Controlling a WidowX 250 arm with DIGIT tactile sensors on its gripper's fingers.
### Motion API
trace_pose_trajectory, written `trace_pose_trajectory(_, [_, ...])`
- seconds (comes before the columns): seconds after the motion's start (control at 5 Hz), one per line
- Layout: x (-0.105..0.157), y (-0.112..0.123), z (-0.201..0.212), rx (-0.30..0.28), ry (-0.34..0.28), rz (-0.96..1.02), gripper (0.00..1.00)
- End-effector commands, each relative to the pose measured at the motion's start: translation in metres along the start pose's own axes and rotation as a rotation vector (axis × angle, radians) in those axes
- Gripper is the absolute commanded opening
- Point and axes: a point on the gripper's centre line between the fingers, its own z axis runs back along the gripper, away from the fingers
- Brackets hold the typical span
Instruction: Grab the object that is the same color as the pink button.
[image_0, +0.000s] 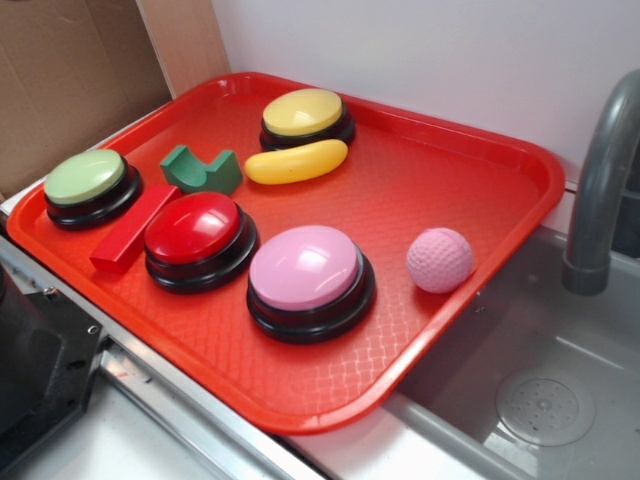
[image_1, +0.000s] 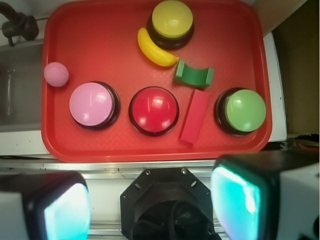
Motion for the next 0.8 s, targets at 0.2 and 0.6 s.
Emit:
trace_pose_trajectory(0.2, [0.059,-0.082,-0.048,0.110,-0.141,-0.674,1.00])
trace_pose_trajectory(0.6, [0.102,-0.138,-0.123,-0.116,-0.231,-1.087,1.00])
